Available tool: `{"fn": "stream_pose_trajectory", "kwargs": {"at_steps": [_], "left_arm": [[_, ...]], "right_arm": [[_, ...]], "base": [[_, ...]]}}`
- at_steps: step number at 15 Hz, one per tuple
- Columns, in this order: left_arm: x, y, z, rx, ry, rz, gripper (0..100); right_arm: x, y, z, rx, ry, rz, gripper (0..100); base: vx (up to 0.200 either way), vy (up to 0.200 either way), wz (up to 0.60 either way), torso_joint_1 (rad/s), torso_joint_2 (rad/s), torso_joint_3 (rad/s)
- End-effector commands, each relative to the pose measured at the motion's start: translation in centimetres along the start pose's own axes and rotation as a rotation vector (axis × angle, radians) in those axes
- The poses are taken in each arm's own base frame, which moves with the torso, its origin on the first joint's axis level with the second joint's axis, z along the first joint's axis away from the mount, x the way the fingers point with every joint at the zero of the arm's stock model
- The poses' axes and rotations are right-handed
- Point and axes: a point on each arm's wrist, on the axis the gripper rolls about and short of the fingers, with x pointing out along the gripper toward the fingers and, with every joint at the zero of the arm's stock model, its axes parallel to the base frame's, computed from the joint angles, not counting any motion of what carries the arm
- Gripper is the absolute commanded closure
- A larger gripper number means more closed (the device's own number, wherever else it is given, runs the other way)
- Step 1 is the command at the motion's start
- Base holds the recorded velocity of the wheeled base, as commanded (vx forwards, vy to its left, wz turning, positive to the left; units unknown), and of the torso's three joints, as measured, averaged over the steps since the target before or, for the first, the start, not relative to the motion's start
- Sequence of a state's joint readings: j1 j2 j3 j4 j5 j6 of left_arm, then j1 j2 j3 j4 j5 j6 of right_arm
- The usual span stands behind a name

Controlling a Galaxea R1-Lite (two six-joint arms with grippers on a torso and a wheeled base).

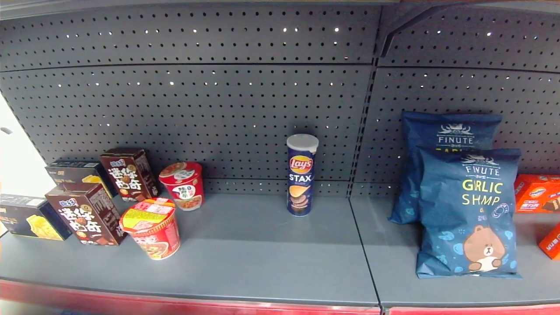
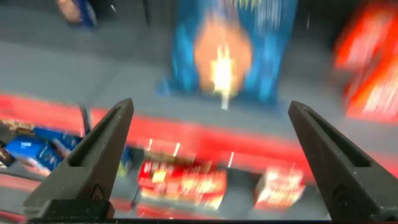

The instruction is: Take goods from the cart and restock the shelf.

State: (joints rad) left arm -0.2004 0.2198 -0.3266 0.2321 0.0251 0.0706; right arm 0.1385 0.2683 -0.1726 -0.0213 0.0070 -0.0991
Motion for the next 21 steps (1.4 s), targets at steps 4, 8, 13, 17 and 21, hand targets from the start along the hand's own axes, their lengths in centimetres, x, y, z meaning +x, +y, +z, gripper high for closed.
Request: {"fn": "stream_pose_trajectory", "kwargs": {"at_steps": [4,8,13,17,21], "left_arm": [[0.3,0.0,-1.1,-0.022,0.026,-0.027,100],[0.1,0.0,-1.2,-0.027,0.009,-0.032,100],[0.2,0.1,-1.1,-0.044,0.011,-0.066,100],[0.2,0.1,-1.1,-0.042,0.012,-0.078,100],[0.1,0.1,-1.0,-0.071,0.01,-0.073,100]], "right_arm": [[6.2,1.8,9.6,-0.014,0.003,0.417,0],[11.5,4.3,10.6,0.111,0.029,0.47,0],[14.6,7.1,10.1,0.077,0.105,0.627,0],[17.0,8.3,9.4,0.055,0.102,0.622,0],[20.4,9.6,9.9,0.055,0.117,0.616,0]], "base": [[0.0,0.0,0.0,0.0,0.0,0.0],[0.0,0.0,0.0,0.0,0.0,0.0],[0.0,0.0,0.0,0.0,0.0,0.0],[0.0,0.0,0.0,0.0,0.0,0.0],[0.0,0.0,0.0,0.0,0.0,0.0]]}}
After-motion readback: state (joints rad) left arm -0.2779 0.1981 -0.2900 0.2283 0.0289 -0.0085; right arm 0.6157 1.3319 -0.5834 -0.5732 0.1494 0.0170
